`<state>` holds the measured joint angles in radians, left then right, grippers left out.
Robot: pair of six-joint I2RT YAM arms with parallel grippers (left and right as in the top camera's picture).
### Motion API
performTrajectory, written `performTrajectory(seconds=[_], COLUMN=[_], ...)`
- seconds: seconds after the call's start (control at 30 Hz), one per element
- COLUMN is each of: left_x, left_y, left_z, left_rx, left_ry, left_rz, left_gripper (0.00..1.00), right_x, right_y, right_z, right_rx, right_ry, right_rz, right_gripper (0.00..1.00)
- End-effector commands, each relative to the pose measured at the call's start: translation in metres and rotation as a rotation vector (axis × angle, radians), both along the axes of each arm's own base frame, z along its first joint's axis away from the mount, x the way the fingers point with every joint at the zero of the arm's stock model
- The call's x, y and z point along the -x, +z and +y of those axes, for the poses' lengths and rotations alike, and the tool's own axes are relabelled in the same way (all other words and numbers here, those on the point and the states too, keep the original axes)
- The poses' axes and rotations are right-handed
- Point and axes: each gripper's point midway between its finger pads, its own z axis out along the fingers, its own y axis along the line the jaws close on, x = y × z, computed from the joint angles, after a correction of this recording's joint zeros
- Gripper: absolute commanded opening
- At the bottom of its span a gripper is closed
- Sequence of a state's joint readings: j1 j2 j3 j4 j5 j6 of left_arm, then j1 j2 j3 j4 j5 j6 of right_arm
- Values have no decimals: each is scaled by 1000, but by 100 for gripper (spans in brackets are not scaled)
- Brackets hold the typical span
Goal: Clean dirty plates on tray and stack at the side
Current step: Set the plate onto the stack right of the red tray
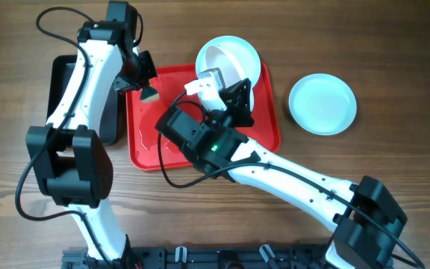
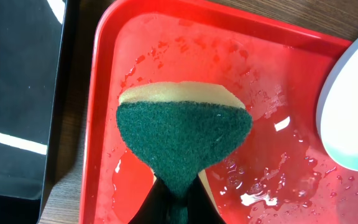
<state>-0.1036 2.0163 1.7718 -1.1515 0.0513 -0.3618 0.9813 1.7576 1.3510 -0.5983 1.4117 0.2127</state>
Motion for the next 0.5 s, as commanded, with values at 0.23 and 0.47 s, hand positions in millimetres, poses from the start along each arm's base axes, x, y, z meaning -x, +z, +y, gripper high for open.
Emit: performTrajectory(seconds=[0.23,0.47], left_x=[2,2], left_y=[5,5], left_z=[-5,-5], left_rx=[31,31], left_ry=[7,8], left_rz=[-8,-7], left_gripper=[4,4], right_x=[6,17], right_y=[-36,-65], right_z=[22,38], right_rx=[-93,-423], right_ry=[154,227], right_rz=[245,443], right_gripper=[4,4])
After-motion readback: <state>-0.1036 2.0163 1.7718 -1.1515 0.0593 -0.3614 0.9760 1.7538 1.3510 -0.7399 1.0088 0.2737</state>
